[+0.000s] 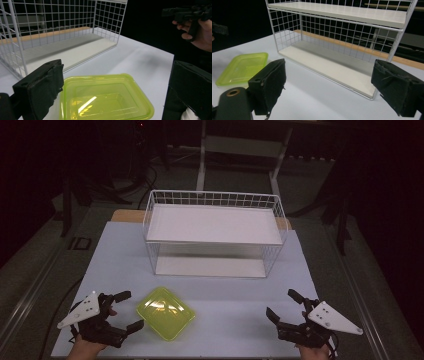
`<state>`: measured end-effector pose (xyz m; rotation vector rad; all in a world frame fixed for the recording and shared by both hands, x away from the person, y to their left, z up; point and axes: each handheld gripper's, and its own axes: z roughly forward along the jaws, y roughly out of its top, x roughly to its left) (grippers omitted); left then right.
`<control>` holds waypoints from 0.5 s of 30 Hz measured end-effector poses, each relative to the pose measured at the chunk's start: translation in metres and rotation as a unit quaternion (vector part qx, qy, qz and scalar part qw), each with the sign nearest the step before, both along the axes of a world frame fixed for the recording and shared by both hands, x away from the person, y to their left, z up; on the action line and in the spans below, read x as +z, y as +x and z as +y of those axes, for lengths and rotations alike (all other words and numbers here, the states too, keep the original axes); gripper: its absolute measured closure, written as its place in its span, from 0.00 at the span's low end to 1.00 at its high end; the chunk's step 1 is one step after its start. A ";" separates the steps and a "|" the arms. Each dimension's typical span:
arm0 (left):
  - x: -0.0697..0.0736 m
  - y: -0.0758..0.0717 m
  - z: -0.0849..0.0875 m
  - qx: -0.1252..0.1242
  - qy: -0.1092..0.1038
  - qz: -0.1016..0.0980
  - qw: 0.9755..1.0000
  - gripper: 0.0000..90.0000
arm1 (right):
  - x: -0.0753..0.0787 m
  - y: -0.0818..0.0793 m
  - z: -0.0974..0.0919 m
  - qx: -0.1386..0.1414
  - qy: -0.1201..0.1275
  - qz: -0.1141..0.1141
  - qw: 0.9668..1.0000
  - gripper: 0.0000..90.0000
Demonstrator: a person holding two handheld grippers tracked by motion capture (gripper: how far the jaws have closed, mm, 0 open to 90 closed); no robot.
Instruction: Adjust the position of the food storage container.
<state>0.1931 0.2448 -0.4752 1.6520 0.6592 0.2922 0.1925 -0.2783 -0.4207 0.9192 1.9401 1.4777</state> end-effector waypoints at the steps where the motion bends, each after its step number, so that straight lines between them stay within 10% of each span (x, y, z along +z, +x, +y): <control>1: 0.000 0.000 0.000 0.000 -0.004 0.004 1.000 0.00 | 0.000 0.000 0.000 0.001 0.003 0.001 1.000 0.14; 9: -0.001 -0.005 -0.011 -0.021 0.008 0.016 1.000 0.00 | -0.001 0.002 0.001 -0.003 0.010 0.010 1.000 0.14; 15: -0.012 -0.009 -0.025 -0.045 0.033 0.066 0.996 0.13 | -0.002 0.004 0.005 0.003 0.012 0.019 1.000 0.14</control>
